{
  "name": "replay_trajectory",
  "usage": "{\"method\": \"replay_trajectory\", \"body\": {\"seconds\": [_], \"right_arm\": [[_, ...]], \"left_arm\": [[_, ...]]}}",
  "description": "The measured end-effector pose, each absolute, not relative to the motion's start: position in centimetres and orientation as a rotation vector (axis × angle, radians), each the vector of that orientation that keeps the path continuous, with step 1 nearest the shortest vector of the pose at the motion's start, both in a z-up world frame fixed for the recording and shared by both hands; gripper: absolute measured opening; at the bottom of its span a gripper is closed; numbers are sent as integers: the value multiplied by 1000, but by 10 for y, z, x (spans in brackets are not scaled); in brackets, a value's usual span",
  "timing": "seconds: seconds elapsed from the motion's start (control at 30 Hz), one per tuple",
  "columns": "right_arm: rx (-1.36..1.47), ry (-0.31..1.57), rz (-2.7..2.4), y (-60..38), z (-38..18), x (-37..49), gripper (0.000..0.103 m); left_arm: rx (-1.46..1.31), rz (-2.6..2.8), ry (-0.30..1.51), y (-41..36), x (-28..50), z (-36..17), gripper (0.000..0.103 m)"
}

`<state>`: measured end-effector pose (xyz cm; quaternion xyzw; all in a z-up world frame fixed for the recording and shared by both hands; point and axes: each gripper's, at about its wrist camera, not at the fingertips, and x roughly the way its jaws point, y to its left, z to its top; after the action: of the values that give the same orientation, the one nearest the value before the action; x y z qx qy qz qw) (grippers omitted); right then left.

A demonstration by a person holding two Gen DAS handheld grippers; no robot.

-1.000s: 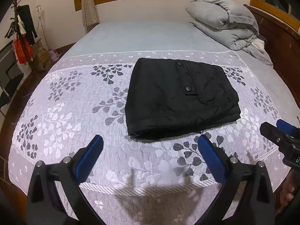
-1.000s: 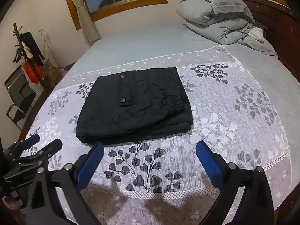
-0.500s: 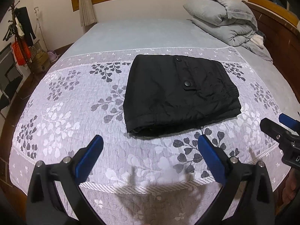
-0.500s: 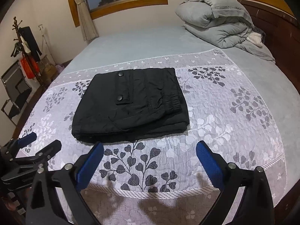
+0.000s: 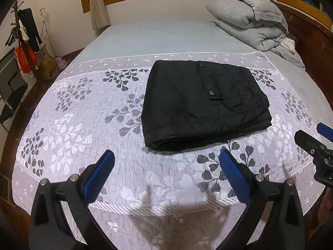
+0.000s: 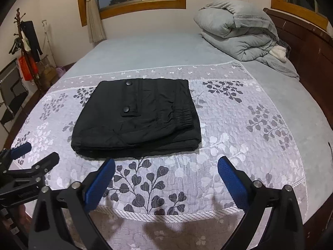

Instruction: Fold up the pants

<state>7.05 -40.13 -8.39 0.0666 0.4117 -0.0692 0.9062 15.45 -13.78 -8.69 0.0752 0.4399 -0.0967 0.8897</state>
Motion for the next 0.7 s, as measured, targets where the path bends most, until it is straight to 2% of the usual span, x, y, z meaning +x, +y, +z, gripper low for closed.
{"method": "replay_trajectory", "body": {"seconds": [0.7], "right_arm": [[138,867,-154,-405,-92,73,99]], "left_arm": [[163,-200,925,-140,156,-94,100]]}}
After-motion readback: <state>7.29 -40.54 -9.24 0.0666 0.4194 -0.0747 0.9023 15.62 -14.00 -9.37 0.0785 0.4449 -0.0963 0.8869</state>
